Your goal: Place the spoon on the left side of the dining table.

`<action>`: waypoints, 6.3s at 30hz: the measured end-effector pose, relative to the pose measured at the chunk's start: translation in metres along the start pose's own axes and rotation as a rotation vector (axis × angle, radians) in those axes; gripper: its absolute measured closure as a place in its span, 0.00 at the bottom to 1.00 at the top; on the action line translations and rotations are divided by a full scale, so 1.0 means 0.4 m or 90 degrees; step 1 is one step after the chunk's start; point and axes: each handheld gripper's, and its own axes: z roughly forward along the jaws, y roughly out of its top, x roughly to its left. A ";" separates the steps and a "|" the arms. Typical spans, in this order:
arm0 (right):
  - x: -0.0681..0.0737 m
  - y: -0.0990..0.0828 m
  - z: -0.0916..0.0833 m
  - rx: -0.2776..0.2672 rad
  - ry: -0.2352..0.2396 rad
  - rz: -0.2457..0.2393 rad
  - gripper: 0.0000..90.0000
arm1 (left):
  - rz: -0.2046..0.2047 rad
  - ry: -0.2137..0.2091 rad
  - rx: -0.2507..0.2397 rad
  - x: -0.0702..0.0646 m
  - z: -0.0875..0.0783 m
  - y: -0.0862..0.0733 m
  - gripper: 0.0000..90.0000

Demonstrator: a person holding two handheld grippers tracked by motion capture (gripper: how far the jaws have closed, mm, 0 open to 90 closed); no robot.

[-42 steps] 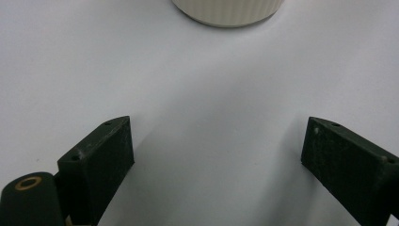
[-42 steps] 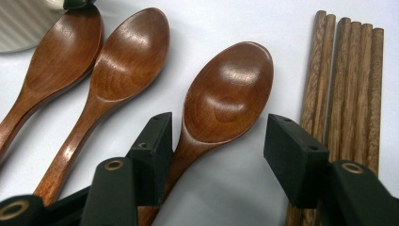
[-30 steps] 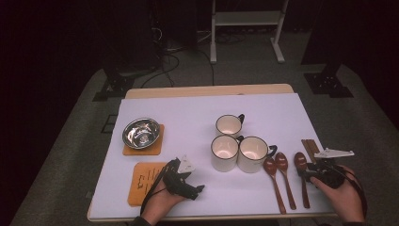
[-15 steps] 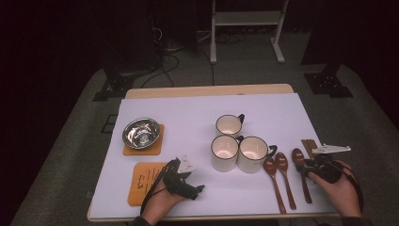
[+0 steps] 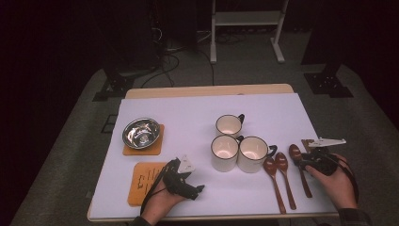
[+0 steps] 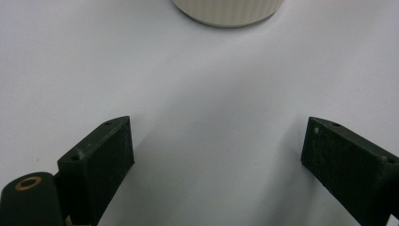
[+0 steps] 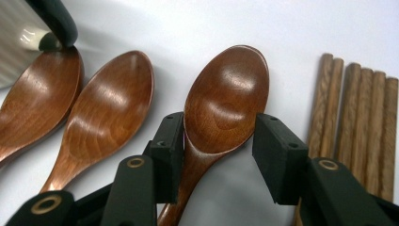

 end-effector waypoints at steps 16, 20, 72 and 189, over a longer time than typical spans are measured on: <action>0.003 0.037 0.032 0.001 0.009 -0.027 0.58 | 0.000 0.000 0.000 0.000 0.000 0.000 0.10; 0.007 0.031 0.016 -0.006 0.009 -0.023 0.57 | 0.000 0.000 0.000 0.000 0.000 0.000 0.10; 0.028 -0.108 -0.089 0.002 -0.008 0.004 0.59 | 0.000 0.000 0.000 0.000 0.000 0.000 0.10; 0.005 0.005 -0.098 -0.090 0.099 -0.031 0.85 | -0.001 0.000 0.000 0.000 0.000 0.000 0.10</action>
